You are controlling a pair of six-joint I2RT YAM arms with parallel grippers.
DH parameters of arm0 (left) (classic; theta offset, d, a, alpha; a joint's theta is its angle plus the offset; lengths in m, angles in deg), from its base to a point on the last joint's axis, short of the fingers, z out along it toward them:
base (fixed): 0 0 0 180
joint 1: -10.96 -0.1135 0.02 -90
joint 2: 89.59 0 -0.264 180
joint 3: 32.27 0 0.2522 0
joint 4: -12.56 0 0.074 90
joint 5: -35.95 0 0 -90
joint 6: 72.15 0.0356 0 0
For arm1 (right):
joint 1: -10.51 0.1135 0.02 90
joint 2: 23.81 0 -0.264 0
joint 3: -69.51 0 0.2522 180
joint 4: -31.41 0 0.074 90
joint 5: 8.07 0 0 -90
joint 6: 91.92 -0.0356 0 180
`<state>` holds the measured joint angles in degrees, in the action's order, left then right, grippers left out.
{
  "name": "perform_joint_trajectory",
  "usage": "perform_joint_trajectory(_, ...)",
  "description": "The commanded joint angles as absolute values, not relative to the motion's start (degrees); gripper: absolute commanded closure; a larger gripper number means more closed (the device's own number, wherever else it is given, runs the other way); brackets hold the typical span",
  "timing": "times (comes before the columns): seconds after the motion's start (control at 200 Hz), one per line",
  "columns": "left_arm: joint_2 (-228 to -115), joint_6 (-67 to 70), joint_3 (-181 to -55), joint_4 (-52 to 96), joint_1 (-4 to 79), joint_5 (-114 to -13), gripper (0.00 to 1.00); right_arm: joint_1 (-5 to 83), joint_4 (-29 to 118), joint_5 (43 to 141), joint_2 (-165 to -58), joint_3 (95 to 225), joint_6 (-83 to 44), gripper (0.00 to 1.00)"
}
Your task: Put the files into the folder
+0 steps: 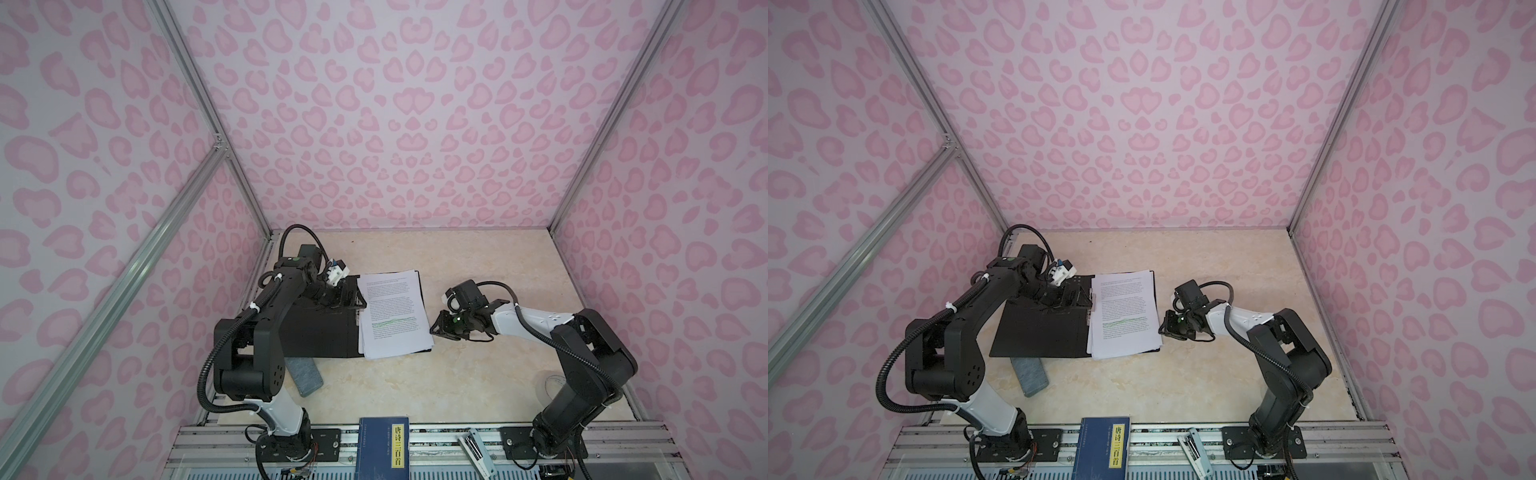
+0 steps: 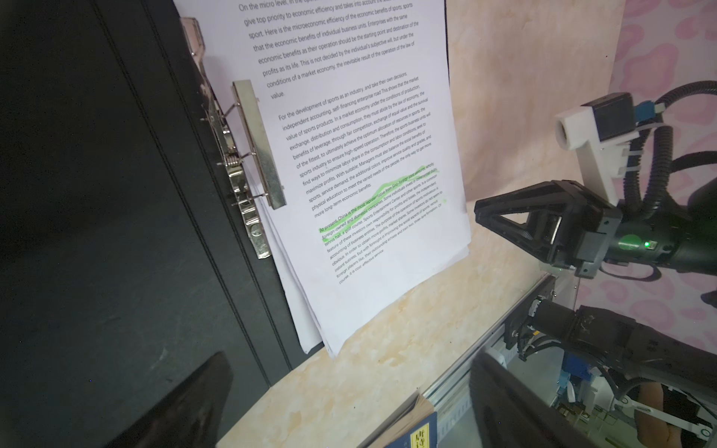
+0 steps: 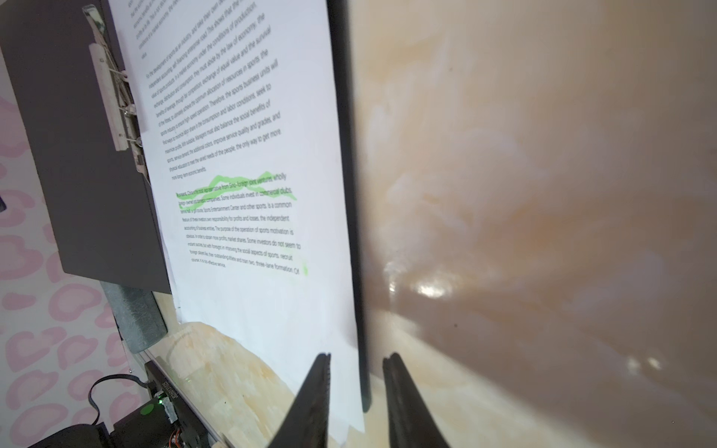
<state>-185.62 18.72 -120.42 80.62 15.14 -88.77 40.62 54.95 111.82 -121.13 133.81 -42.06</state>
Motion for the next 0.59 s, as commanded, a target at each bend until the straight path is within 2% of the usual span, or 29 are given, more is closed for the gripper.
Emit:
perform_joint_trajectory(0.0,-184.9,19.0,-120.4,81.5,15.1,-90.1,0.01,40.8,51.7,112.6,-121.8,133.1,-43.7,0.73)
perform_joint_trajectory(0.59,-184.4,19.0,-120.4,81.8,15.1,-90.1,0.02,41.2,46.1,117.0,-120.0,127.9,-47.6,0.87)
